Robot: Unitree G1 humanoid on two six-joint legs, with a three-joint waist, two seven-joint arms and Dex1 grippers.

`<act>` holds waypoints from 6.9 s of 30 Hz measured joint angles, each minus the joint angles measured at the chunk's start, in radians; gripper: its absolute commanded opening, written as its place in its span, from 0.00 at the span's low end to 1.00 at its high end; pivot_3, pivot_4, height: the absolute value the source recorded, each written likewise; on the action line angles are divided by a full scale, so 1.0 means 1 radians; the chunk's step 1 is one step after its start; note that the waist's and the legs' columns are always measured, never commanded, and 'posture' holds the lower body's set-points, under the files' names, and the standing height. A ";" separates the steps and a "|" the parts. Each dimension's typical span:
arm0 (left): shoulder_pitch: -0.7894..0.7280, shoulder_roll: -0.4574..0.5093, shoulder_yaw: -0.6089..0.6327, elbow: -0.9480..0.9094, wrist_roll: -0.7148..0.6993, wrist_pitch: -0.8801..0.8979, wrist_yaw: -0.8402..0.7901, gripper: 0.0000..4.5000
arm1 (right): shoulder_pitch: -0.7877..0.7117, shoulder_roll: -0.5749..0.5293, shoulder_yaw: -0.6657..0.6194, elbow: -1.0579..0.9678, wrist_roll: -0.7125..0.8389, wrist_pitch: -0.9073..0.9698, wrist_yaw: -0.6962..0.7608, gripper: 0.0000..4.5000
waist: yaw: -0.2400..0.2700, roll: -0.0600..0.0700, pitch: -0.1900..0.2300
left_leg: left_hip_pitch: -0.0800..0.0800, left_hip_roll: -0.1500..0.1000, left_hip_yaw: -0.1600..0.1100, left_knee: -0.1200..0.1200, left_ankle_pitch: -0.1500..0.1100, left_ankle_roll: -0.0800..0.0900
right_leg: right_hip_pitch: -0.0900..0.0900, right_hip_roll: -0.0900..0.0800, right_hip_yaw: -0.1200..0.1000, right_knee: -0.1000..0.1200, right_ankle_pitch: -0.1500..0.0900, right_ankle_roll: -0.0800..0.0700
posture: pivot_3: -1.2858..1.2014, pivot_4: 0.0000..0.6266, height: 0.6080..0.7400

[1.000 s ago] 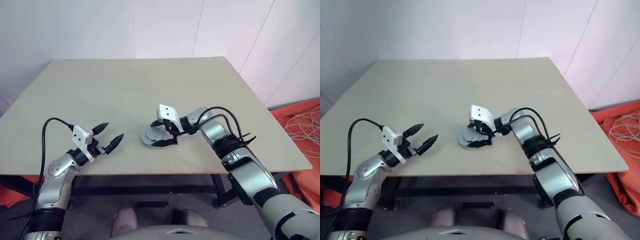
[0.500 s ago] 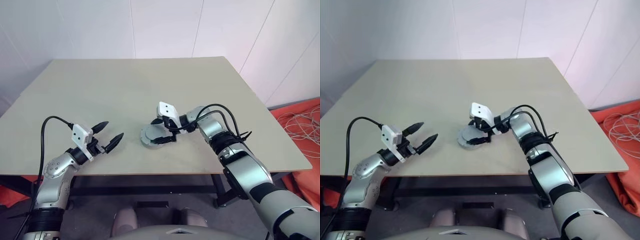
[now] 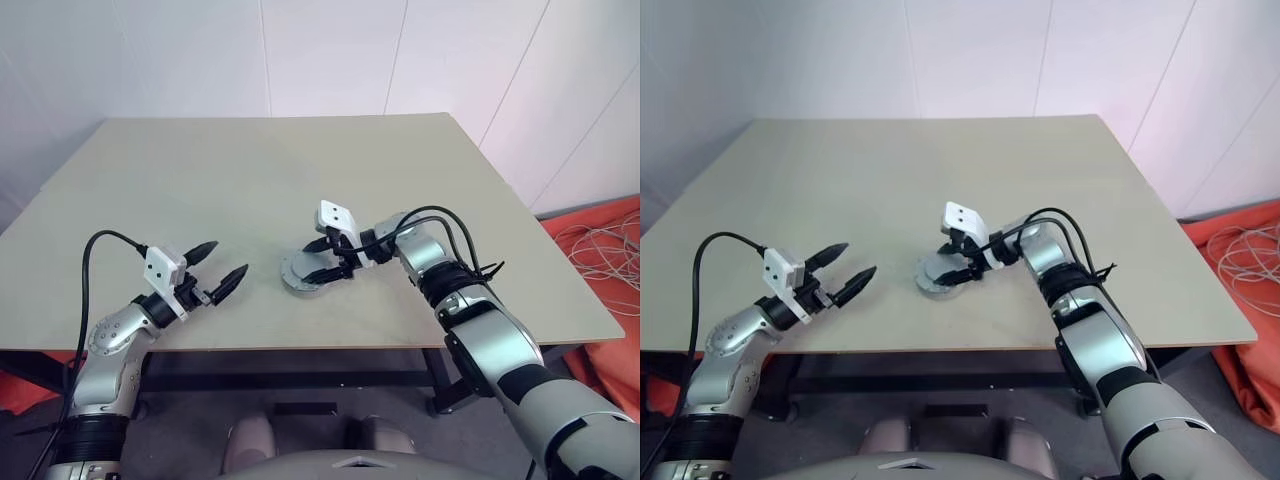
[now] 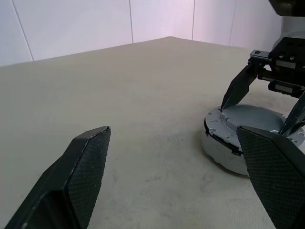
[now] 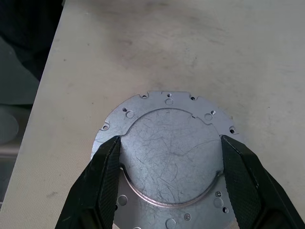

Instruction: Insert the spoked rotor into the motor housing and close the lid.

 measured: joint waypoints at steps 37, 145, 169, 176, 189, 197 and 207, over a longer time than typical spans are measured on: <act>-0.010 -0.005 -0.009 -0.009 0.000 0.016 0.004 1.00 | 0.010 0.007 0.004 -0.019 -0.045 -0.023 -0.042 0.69 | 0.000 0.000 0.000 | 0.000 0.000 0.000 0.000 0.000 0.000 | 0.000 0.000 0.000 0.000 0.000 0.000 | 0.52 0.00 1.00; -0.323 -0.084 -0.276 0.171 0.179 0.305 0.006 0.00 | 0.063 -0.073 -0.571 -0.246 0.408 1.527 -0.410 1.00 | 0.014 0.006 -0.003 | -0.003 -0.002 0.000 -0.001 0.001 0.000 | 0.000 0.000 0.000 -0.001 0.000 0.001 | 0.52 0.00 1.00; -0.319 -0.076 -0.262 0.178 0.193 0.303 0.013 0.00 | 0.122 0.127 -0.934 -0.232 0.507 1.571 -0.814 0.24 | 0.018 0.008 -0.003 | -0.002 -0.003 0.001 -0.005 0.004 -0.006 | -0.003 -0.001 -0.001 -0.002 -0.001 0.001 | 0.52 0.00 1.00; -0.308 -0.114 -0.219 0.178 0.158 0.336 0.036 0.00 | 0.137 0.150 -0.967 -0.268 0.529 1.571 -0.848 0.24 | 0.017 0.008 -0.003 | -0.003 -0.003 0.001 -0.005 0.004 -0.007 | -0.004 -0.001 -0.001 -0.003 -0.001 0.001 | 0.52 0.00 1.00; -0.282 -0.263 0.180 0.045 -0.237 0.673 0.360 0.13 | 0.149 0.154 -0.964 -0.323 0.622 1.571 -0.883 0.24 | 0.017 0.008 -0.003 | -0.012 -0.003 0.001 -0.005 0.004 -0.006 | -0.009 -0.001 -0.003 -0.005 -0.001 0.001 | 0.52 0.00 1.00; -0.234 -0.248 0.279 0.031 -0.483 0.865 0.364 0.72 | 0.149 0.119 -0.926 -0.331 0.715 1.571 -0.893 0.24 | 0.033 0.008 -0.003 | -0.011 -0.003 0.001 -0.005 0.004 -0.006 | -0.009 -0.001 -0.003 -0.007 -0.001 0.001 | 0.52 0.00 1.00; -0.238 -0.265 0.371 0.060 -0.919 1.162 0.459 1.00 | 0.083 0.098 -0.891 -0.334 0.865 1.571 -0.945 0.24 | 0.035 0.008 -0.003 | -0.013 -0.003 0.000 -0.006 0.004 -0.006 | -0.009 0.000 -0.003 -0.009 -0.001 0.002 | 0.52 0.00 1.00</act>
